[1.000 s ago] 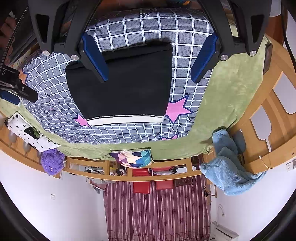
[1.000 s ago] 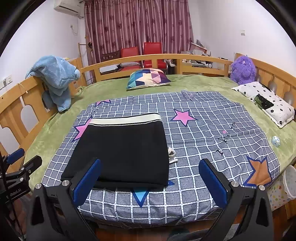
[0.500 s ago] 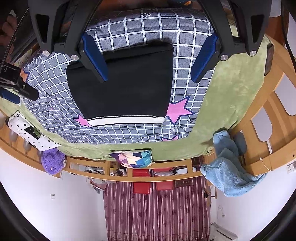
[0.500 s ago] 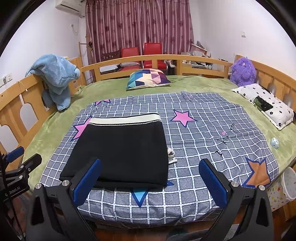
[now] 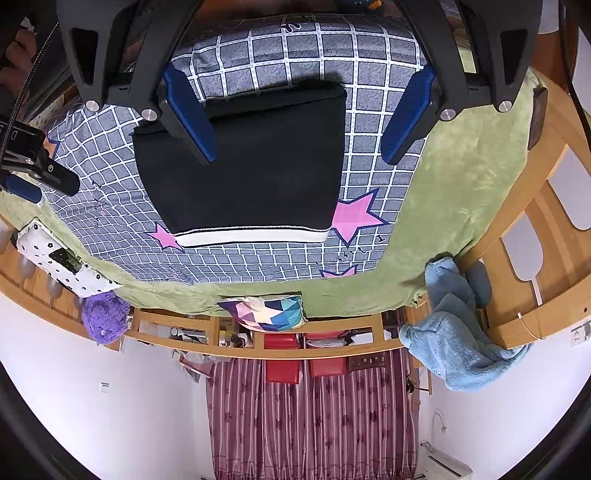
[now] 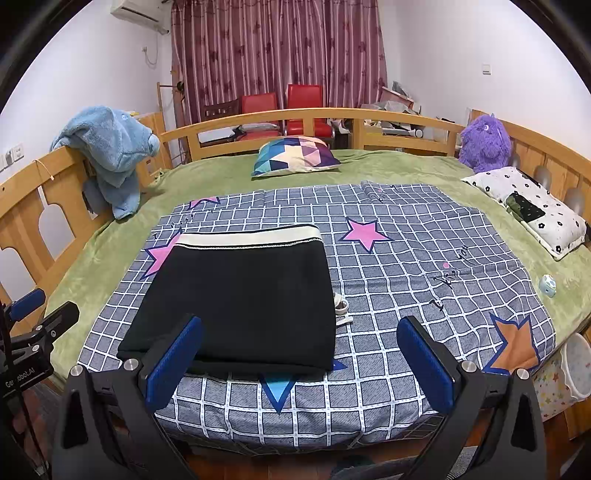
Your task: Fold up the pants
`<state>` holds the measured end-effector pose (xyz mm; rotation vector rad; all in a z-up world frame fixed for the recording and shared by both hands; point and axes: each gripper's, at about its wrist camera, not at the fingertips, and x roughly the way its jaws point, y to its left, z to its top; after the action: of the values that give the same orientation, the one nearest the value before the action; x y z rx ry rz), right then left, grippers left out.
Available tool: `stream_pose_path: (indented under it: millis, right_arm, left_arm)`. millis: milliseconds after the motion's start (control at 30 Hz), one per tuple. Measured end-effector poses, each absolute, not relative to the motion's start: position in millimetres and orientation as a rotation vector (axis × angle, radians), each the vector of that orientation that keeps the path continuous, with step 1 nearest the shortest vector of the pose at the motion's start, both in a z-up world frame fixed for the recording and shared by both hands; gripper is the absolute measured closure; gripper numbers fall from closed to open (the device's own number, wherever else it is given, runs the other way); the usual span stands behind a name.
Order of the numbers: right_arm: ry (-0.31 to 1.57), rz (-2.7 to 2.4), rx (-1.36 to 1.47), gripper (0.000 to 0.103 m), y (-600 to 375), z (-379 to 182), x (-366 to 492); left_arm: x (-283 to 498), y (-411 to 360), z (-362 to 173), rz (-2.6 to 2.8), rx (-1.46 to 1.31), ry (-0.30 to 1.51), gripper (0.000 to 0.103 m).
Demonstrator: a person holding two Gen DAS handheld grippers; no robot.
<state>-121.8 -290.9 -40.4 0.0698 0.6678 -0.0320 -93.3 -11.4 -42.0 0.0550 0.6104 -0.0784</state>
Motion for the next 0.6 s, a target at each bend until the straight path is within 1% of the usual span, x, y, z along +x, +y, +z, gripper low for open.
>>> stream_pose_path:
  millis: [600]
  right_arm:
    - [0.665,-0.026,0.058,0.0,-290.5,-45.2,-122.5]
  left_arm:
    - [-91.8,-10.4,-42.7,-0.085,0.042,0.613,0.013]
